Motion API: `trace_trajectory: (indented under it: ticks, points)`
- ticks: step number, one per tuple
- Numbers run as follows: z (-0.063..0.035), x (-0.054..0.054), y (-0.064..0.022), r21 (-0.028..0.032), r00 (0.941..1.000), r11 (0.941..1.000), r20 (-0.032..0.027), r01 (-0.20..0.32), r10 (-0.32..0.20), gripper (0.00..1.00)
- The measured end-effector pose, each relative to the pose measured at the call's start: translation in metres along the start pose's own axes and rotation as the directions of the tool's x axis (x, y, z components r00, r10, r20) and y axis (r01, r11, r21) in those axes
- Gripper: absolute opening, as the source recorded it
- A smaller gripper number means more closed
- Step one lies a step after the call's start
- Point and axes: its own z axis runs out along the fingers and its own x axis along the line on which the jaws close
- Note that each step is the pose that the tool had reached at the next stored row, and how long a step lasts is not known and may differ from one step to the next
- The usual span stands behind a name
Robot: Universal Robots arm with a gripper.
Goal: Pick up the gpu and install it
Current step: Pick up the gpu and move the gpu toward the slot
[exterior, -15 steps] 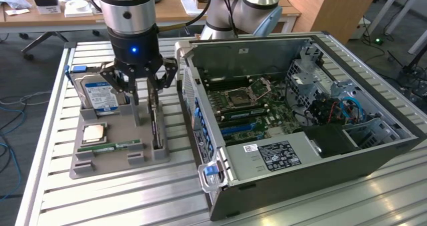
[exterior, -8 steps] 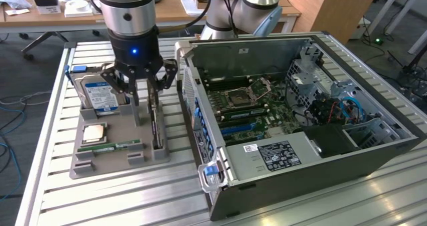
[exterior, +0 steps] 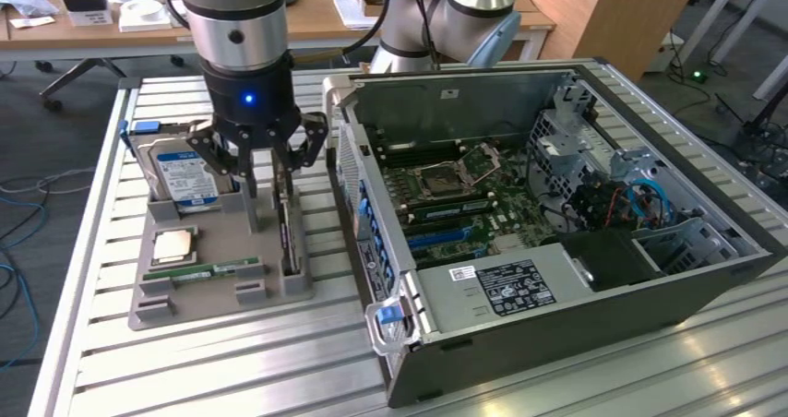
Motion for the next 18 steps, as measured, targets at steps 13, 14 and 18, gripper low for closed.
trace_trajectory:
  ticks: [13,14,18]
  points:
    - [0.0014,-0.0017,0.0001,0.0001,1.0,1.0,-0.0001,0.0,0.0,0.47]
    - [0.002,-0.0017,0.0,0.0,1.0,1.0,0.0001,0.0,0.0,0.47]
    - [0.0055,-0.0018,-0.0005,-0.0001,1.0,1.0,0.0,0.0,0.0,0.47]
